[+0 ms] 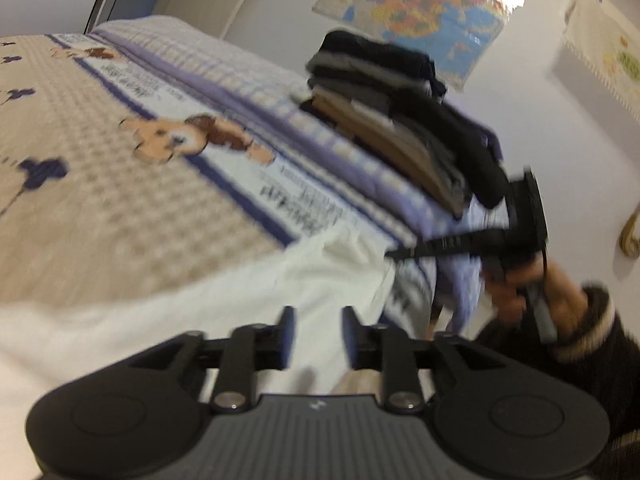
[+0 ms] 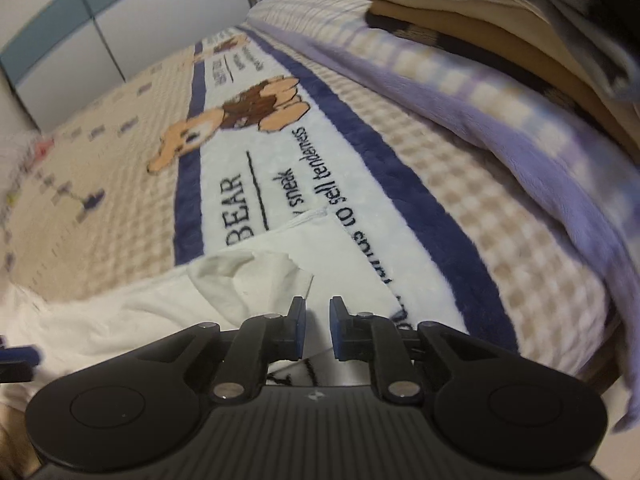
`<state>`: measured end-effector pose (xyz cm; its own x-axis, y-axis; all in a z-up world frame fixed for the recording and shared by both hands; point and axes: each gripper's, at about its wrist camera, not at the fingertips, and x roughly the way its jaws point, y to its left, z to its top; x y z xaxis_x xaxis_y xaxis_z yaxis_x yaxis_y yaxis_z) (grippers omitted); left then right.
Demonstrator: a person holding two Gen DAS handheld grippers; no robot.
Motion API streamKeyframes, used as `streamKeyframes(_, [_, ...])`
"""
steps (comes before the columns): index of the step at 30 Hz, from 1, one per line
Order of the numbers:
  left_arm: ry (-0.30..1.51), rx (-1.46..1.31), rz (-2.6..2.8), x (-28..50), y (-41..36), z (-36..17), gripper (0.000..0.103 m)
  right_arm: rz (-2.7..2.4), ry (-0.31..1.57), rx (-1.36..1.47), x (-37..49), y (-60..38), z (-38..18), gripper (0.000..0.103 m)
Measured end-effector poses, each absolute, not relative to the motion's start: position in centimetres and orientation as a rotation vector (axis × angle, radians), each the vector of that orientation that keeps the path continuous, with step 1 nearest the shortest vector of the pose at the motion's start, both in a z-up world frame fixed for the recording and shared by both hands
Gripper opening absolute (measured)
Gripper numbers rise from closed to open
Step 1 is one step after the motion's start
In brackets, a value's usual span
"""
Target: Fold clothes
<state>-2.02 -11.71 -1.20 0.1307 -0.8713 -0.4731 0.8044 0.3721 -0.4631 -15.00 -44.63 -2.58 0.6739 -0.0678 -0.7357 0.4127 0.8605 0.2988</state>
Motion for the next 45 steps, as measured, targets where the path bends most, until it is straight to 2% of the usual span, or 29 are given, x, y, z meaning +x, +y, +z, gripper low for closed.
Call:
streamKeyframes(2, [0.747, -0.097, -1.234, -1.8, -14.3, -0.7, 0.047, -0.266, 0.759, 0.545, -15.6, -45.5, -2.6, 0.015])
streamKeyframes(5, [0.742, -0.029, -1.262, -1.6, -19.0, -0.1, 0.047, -0.232, 0.722, 0.626, -16.2, -46.3, -2.6, 0.022])
streamKeyframes(7, [0.742, 0.019, -1.275, -1.6, -21.7, 0.1, 0.047, -0.223, 0.714, 0.647, -16.3, -46.6, -2.7, 0.024])
streamKeyframes(16, [0.804, 0.117, -1.276, -0.6, -28.2, -0.7, 0.044, -0.181, 0.735, 0.675, -15.5, -46.7, -3.2, 0.024])
streamKeyframes(19, [0.814, 0.143, -1.254, -0.4, -29.2, -1.4, 0.041, -0.178, 0.750, 0.662, -15.1, -46.6, -3.4, 0.024])
streamKeyframes(20, [0.819, 0.142, -1.240, -0.3, -29.3, -1.7, 0.037, -0.176, 0.751, 0.652, -14.9, -46.5, -3.3, 0.024])
streamKeyframes(22, [0.835, 0.124, -1.210, 0.0, -29.2, -2.3, 0.022, -0.168, 0.756, 0.639, -14.8, -46.3, -3.4, 0.024])
streamKeyframes(23, [0.843, 0.109, -1.194, 0.1, -29.0, -2.6, 0.005, -0.163, 0.759, 0.634, -14.7, -46.2, -3.4, 0.024])
streamKeyframes(24, [0.851, 0.085, -1.176, 0.2, -28.6, -2.9, 0.002, -0.157, 0.762, 0.630, -14.7, -46.1, -3.4, 0.024])
streamKeyframes(32, [0.917, -0.178, -1.030, 1.2, -24.6, -5.2, 0.002, -0.166, 0.766, 0.564, -13.8, -45.4, -3.3, 0.024])
streamKeyframes(35, [0.930, -0.243, -1.022, 1.7, -24.0, -5.4, 0.006, -0.178, 0.771, 0.541, -13.3, -45.2, -3.4, 0.024])
streamKeyframes(36, [0.930, -0.252, -1.028, 1.9, -24.0, -5.3, 0.011, -0.182, 0.772, 0.533, -13.1, -45.1, -3.4, 0.024])
streamKeyframes(39, [0.919, -0.240, -1.043, 1.9, -24.3, -5.2, 0.018, -0.194, 0.777, 0.509, -12.7, -44.9, -3.5, 0.024])
streamKeyframes(45, [0.884, -0.173, -1.031, 1.3, -25.4, -5.0, 0.017, -0.215, 0.782, 0.438, -11.9, -44.1, -3.6, 0.024])
